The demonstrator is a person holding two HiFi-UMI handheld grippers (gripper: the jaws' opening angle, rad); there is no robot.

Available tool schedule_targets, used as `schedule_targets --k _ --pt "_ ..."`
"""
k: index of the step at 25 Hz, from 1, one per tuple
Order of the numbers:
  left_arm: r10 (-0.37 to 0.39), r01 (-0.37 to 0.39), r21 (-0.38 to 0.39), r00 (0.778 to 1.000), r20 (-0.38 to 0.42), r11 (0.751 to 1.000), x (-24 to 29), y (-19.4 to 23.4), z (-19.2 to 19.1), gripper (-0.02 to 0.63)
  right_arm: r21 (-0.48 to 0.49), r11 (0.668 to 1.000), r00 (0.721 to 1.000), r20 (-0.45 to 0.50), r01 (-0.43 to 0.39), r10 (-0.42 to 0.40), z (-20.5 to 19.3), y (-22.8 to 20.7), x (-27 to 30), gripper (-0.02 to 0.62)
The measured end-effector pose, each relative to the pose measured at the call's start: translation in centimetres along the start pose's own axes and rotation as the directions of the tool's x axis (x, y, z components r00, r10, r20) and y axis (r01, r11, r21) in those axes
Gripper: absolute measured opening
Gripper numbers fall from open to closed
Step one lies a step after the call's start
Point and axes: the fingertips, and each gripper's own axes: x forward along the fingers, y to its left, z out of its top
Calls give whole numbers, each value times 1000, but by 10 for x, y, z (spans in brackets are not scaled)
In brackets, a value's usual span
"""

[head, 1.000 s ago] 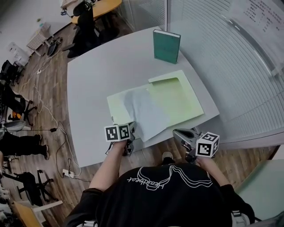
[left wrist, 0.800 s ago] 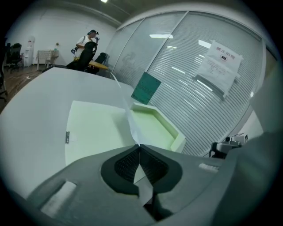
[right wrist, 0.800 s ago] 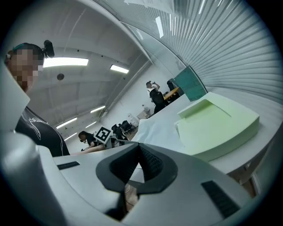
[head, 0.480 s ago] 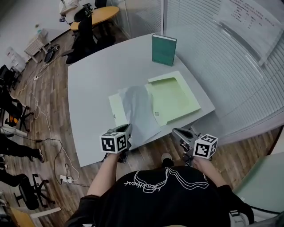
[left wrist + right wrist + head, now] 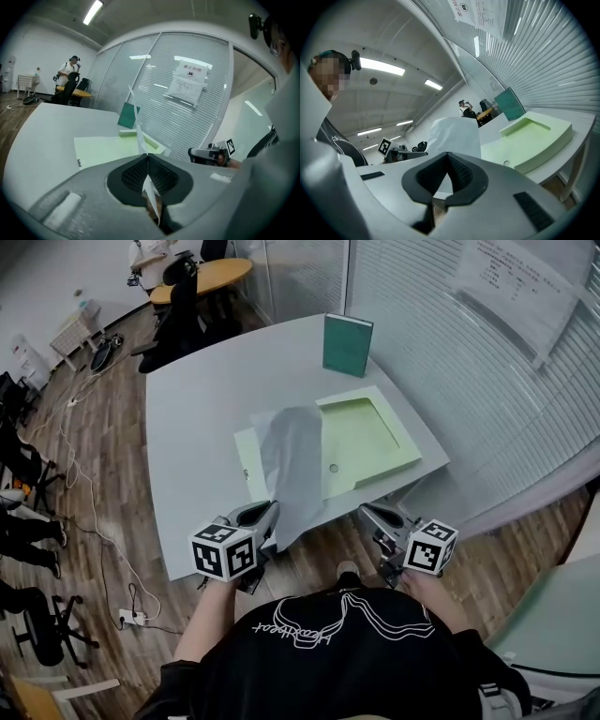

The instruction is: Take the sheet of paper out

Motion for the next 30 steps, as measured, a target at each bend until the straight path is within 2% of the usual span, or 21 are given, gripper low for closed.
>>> schedule_targets --k 7,14,21,30 --pt "-58 56 34 997 45 998 -36 -27 7 12 -53 997 998 5 -56 56 -4 41 -1 9" --pt "-131 126 91 989 61 988 -52 -54 6 12 -95 992 997 -15 -82 81 -14 58 -5 9" --pt "-155 150 74 986 65 986 -63 -61 5 12 -182 981 995 -84 -66 51 -29 69 -6 9" --pt "-163 160 69 985 47 985 -59 -64 -1 12 -176 984 997 -80 -37 23 -36 62 -10 9"
